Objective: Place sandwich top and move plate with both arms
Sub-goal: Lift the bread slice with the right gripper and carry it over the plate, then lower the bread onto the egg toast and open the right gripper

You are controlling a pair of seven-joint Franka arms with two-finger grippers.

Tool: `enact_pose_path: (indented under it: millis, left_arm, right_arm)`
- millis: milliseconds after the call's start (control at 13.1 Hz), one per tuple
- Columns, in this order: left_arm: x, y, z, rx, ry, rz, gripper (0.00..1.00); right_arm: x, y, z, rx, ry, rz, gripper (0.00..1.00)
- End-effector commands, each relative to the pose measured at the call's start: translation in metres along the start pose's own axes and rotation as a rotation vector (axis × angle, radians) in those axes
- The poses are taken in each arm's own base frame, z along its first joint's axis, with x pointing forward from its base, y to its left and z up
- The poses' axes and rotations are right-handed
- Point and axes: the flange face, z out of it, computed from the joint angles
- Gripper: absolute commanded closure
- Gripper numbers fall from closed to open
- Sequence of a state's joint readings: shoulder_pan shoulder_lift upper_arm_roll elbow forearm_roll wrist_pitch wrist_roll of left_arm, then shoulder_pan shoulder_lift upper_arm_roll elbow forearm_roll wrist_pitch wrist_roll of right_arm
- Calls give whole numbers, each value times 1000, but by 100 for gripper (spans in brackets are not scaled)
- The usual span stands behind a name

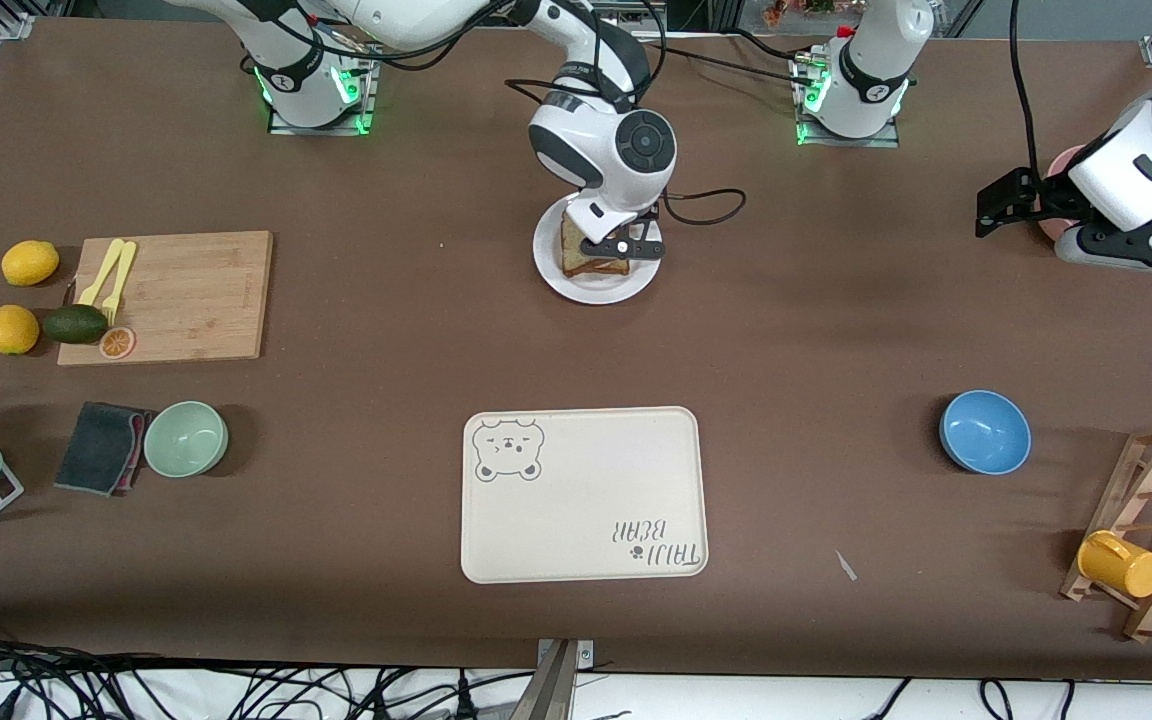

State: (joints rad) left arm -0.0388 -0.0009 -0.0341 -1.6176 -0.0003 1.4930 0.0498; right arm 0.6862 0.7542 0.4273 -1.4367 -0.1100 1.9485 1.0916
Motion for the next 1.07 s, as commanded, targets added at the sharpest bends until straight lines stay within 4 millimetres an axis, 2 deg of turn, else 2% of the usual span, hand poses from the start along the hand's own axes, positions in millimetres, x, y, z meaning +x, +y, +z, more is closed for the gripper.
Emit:
enact_pose_path:
  millis: [0,76,305,457,610,686,762,838,915,991]
  left_arm:
    - [1,0,-6,14,-3,6,0]
    - [1,0,-5,14,-4,6,0]
    - [0,0,-6,14,-4,6,0]
    - [1,0,-5,14,-6,8,0]
    - [1,1,-5,11,-6,7,0]
    - [0,1,-2,7,-18,7,0]
    - [1,4,5,3,-53,13,0]
    - [3,8,13,-28,-86,20,0]
    - [6,11,18,-66,-95,23,0]
    - [10,13,28,-89,-119,27,0]
  right_arm:
    - [-3,-12,2,14,19,-4,77]
    - [-3,-12,0,15,20,-2,67]
    - [7,-7,3,10,26,6,58]
    - [12,-3,-1,10,31,11,45]
    - [34,11,-6,1,55,45,35]
    - [44,21,-16,1,71,67,31]
    - [54,34,-47,25,110,84,28]
    - [60,45,-64,25,135,71,28]
    - [75,66,-83,7,161,77,22]
    - [90,84,-98,6,181,113,6]
